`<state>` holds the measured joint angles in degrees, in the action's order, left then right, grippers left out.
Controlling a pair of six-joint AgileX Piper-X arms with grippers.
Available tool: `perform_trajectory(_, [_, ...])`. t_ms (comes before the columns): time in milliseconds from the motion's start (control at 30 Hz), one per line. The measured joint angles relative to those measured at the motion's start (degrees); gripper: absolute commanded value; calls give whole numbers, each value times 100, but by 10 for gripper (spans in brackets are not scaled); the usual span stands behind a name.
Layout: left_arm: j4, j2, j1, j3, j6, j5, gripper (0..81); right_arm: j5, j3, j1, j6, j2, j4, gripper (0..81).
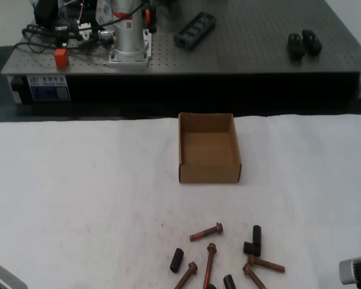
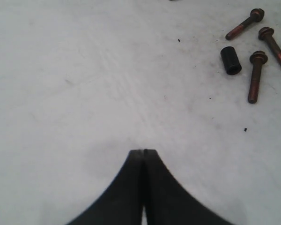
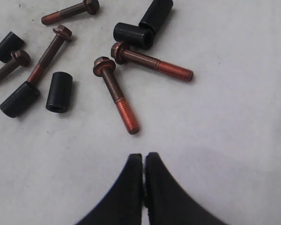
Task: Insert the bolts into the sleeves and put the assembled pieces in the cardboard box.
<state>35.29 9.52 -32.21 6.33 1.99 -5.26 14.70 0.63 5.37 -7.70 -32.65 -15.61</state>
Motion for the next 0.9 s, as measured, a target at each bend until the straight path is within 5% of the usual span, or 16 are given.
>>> perform_trajectory(433, [-153,0,0,0,468,526,0,0,0,0,-15,0,0,19])
perform_trajectory(800, [-399,0,0,0,2517,1331,0,156,0,0,-1589,0,1245,1])
perform_trajectory(900, [-502,0,0,0,2773,1330,0,561,0,0,-1697,-40,2066,167])
